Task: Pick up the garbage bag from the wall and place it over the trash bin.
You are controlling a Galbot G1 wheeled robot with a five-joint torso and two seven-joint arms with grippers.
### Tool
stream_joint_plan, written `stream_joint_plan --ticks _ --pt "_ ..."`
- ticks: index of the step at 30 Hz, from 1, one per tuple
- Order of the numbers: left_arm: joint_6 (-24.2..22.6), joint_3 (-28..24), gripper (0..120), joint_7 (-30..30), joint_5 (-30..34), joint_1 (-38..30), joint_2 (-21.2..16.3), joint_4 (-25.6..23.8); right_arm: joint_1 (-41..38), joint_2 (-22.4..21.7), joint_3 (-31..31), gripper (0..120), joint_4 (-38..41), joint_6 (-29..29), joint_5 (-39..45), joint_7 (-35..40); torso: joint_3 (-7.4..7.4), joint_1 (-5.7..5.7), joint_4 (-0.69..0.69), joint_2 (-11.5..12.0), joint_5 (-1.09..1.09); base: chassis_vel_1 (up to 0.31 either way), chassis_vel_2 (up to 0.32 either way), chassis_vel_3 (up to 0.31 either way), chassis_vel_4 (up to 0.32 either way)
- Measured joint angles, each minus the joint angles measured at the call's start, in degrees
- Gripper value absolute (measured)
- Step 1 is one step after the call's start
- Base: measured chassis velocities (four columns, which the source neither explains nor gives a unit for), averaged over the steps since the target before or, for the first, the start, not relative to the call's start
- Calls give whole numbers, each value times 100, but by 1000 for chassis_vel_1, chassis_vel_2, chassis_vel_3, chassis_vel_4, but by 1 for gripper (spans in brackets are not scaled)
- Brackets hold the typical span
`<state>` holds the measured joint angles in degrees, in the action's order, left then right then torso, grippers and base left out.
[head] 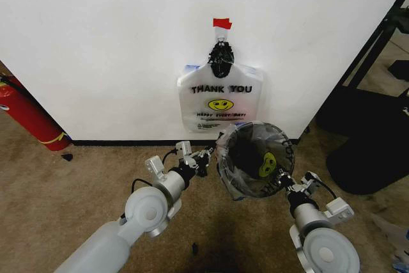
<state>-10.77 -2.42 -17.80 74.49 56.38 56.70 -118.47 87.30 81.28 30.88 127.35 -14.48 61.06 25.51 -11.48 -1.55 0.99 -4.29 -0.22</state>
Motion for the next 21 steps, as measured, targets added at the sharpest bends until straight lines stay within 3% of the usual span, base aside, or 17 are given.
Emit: stream_joint_plan --ticks 4,8,13,17,21 --pt "-3 155 16 -6 -195 126 -120 -106 -9 -9 34 0 0 -103 29 37 0 0 0 0 0 0 0 0 0" --pt "231 302 32 -47 -1181 397 -317 -218 -26 -64 81 0 1 -277 55 75 0 0 0 0 0 0 0 0 0" --pt "392 590 50 -29 -1775 833 -451 -375 -82 -132 143 0 29 -662 146 335 0 0 -1 0 -1 0 0 0 0" --pt "1252 746 66 16 -3116 1447 -504 -360 -108 -215 301 0 58 -1581 456 756 0 0 1 0 1 0 0 0 0" --pt "1921 884 79 17 -4167 1918 -245 -218 -110 -210 352 0 84 -1901 631 894 0 0 0 0 -2 0 0 0 0"
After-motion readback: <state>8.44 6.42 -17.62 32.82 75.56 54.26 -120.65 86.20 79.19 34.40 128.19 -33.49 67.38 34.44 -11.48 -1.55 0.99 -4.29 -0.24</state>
